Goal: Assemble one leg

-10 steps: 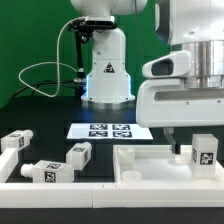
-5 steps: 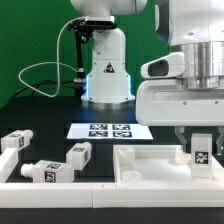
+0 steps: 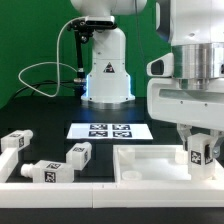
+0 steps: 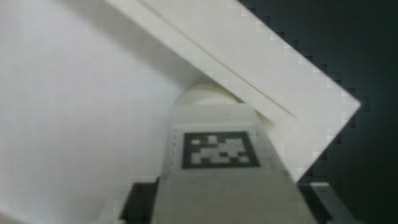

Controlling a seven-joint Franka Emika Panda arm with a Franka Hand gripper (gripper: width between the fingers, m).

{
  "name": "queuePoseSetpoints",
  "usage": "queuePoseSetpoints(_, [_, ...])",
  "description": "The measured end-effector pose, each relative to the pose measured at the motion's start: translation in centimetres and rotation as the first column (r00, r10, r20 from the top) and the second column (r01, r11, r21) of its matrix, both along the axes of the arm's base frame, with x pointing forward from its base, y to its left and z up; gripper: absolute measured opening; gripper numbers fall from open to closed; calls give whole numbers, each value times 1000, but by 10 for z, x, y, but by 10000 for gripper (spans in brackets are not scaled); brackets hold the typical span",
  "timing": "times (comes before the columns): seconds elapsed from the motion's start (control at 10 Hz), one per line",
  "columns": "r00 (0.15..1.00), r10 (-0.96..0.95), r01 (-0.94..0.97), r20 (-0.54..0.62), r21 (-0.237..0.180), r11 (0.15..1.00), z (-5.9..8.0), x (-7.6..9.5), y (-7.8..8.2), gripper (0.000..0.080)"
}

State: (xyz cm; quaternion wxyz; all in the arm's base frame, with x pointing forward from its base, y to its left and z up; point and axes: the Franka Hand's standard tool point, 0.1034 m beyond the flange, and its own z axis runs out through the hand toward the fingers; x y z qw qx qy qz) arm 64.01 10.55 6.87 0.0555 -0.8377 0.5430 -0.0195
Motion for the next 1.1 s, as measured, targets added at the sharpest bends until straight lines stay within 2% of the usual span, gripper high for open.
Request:
queuePoseSetpoints(0.1, [979,-200,201,-24,44,979,0,-1,0,284])
queuePoseSetpoints(0.2, [917,-396,399,-52,74,914,-2,-1,3,284])
queuePoseSetpoints(0.3, [816,-574,578,-73,90,811,-4,0,7,284])
queuePoseSetpoints(0.5, [821,-567,571,-70,88,816,-3,0,7,284])
queuePoseSetpoints(0.6, [852,-520,524,-61,86,848,-4,0,7,284])
queuePoseSetpoints(0.7, [926,-375,377,-36,72,924,-2,0,8,457])
queuePoseSetpoints(0.8, [981,-194,194,-11,53,979,0,1,10,595])
queuePoseSetpoints(0.9, [1000,-3,3,10,34,999,0,1,13,595])
queuePoseSetpoints(1.0, [990,143,-143,13,16,990,-1,-2,17,638])
queuePoseSetpoints(1.1, [983,183,-183,19,10,983,-1,-1,16,638])
